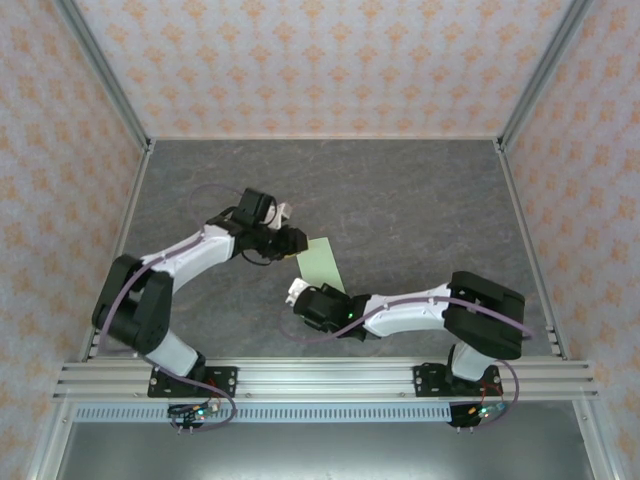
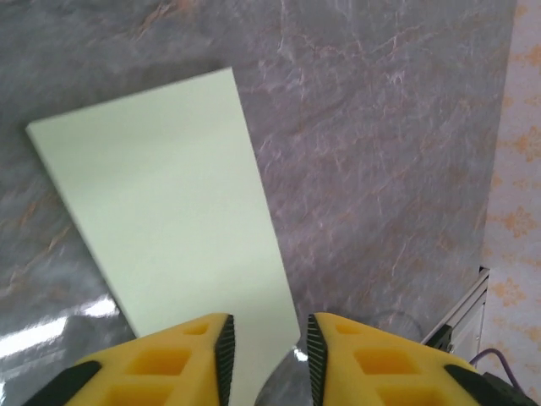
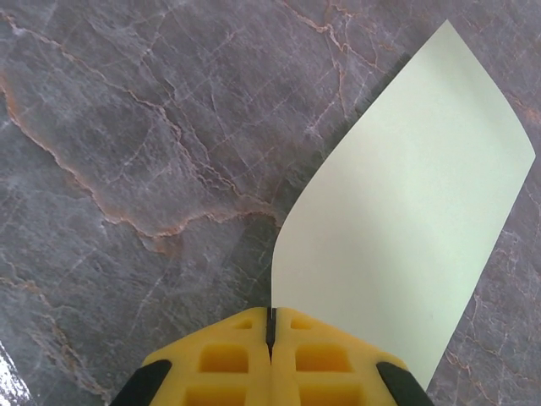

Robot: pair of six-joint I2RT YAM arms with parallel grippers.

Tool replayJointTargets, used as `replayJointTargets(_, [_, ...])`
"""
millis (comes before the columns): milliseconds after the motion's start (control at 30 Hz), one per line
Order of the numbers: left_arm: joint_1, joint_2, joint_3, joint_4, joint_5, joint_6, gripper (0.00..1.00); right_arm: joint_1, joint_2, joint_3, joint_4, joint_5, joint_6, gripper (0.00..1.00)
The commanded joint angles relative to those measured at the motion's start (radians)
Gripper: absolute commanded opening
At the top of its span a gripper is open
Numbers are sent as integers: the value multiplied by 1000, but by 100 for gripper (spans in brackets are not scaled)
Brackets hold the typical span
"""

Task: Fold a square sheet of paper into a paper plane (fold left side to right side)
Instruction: Third fold the triangle at the center of the table.

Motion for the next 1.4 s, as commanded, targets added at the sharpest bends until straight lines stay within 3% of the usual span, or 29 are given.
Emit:
replayJointTargets(0, [-10,129,83,7,63,53,26,-7,-10,36,-36,-17,19,0])
replayJointTargets(367, [-81,413,293,-67,48,141,18,-35,3,67,-72,-84,33,0])
replayJointTargets(700, [-90,452,269,-95,-1,173,15,-102,-38,72,-83,-209,74,0])
replayJointTargets(1000, [-89,468,260,-96,-4,186,13,-250,-73,69,-95,-346,157,0])
replayJointTargets(1367, [-92,465,259,-95,0,187,11,-350,1,110,-139,-449,203,0])
